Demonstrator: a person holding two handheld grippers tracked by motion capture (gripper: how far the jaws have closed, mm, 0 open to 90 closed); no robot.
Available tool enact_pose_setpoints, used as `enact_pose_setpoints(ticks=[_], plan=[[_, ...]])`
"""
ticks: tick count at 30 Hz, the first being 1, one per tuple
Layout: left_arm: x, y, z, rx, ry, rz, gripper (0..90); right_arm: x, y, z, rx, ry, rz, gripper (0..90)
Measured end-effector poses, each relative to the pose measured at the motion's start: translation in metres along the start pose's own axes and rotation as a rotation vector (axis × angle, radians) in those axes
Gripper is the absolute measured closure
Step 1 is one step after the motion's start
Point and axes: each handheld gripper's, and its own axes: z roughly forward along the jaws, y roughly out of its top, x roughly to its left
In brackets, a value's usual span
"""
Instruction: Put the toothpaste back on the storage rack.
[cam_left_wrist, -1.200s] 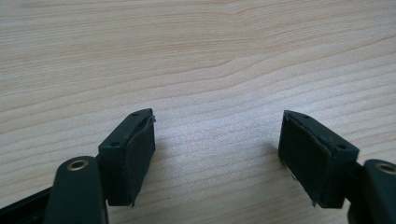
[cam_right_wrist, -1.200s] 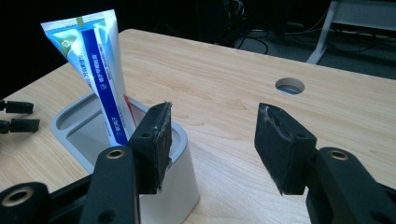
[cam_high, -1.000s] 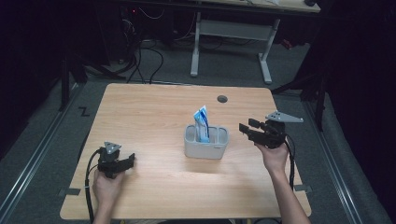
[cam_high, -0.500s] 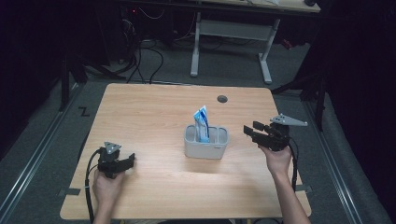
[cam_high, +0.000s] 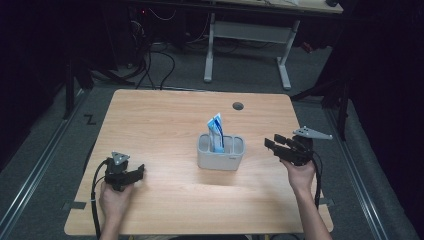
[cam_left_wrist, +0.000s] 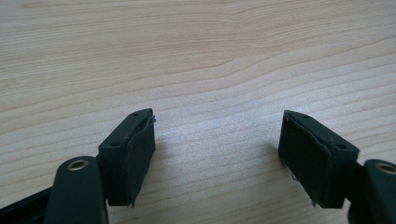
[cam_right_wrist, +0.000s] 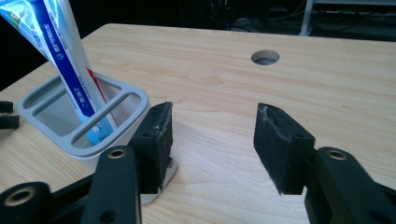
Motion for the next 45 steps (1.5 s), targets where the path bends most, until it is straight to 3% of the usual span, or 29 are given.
enact_pose_setpoints(ticks=[23,45], plan=[[0.000,0.000,0.000,0.000,0.000,0.000,27.6,-0.018,-0.025,-0.007,0.016,-0.021,0.081,49.6],[0.000,0.000,0.000,0.000,0.001,0.000,27.6,-0.028,-0.049,-0.003,0.050,-0.072,0.098,49.4]])
